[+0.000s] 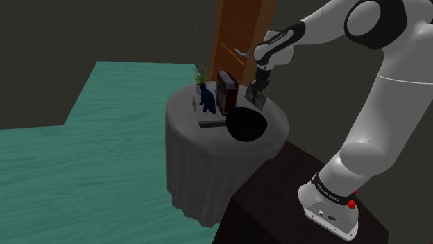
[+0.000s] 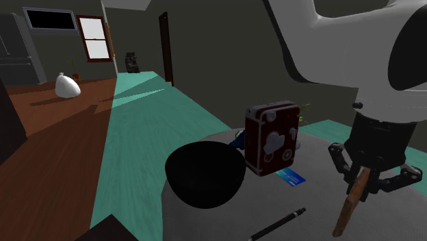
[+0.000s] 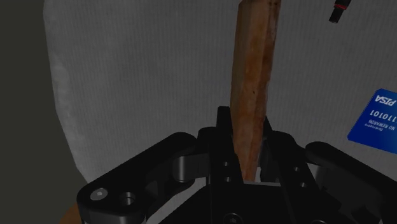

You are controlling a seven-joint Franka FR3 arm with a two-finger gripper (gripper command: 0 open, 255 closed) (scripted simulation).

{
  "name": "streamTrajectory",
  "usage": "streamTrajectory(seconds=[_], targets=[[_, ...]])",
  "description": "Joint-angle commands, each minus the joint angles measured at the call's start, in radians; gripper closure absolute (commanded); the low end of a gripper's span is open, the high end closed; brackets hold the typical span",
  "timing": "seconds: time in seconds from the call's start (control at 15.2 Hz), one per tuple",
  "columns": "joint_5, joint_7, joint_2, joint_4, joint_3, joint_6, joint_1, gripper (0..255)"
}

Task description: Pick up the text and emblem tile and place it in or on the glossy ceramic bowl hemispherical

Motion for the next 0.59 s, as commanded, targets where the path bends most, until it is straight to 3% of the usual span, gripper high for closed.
streamTrajectory(seconds=[0.0, 0.53], targets=[[0.000, 0.000, 0.002, -0.001, 0.000, 0.000, 0.000, 255], [-0.009, 0.005, -0.023, 0.010, -0.003, -0.035, 0.003, 255]])
